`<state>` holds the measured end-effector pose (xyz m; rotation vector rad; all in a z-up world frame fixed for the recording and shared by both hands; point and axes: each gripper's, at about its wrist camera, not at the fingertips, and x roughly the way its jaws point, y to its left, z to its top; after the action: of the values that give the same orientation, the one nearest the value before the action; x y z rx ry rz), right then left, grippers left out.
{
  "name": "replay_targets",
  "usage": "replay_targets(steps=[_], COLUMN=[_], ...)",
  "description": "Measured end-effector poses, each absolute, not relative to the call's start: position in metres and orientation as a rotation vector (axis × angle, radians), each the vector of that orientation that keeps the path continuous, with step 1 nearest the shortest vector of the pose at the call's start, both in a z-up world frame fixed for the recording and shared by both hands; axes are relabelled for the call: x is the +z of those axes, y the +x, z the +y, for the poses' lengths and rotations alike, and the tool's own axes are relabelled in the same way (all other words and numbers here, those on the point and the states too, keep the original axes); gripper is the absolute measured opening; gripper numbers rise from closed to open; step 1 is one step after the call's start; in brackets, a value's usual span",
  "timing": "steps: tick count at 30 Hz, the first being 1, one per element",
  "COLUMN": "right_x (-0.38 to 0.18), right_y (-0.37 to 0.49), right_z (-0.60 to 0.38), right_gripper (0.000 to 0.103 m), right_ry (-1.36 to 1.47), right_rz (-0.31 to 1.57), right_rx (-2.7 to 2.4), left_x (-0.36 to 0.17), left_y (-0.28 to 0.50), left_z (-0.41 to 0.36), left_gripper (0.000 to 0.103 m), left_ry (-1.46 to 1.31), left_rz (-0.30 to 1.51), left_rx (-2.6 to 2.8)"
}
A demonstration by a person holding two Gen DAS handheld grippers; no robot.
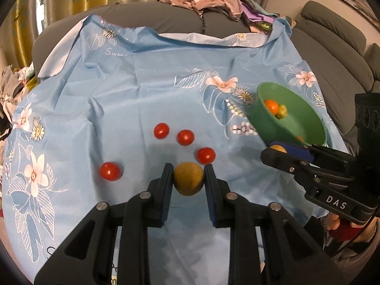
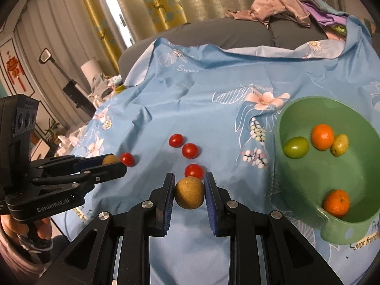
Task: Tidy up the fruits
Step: 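Carry both yellow cherry tomatoes to the green bowl and release them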
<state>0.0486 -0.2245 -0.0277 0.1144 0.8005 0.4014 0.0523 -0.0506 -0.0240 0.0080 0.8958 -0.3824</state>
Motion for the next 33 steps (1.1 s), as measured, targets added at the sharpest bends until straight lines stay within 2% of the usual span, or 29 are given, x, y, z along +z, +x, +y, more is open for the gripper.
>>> replay_targets(steps=[17,33], right_x=[-0.013,-0.026], right_y=[0.036,0.039], right_z=[-0.288,-0.360], right_gripper=[0.027,0.027], right_ry=[0.205,0.281], right_rz=[0.718,0.701], right_rx=[0.296,0.099], left_x=[0.002,-0.022], left_y=[0.060,0.091], left_z=[-0.139,-0.233], left_gripper=[0.026,0.026], left_ry=[0.134,0.258], left_rz=[0.827,0.868], left_rx=[-0.568,-0.684])
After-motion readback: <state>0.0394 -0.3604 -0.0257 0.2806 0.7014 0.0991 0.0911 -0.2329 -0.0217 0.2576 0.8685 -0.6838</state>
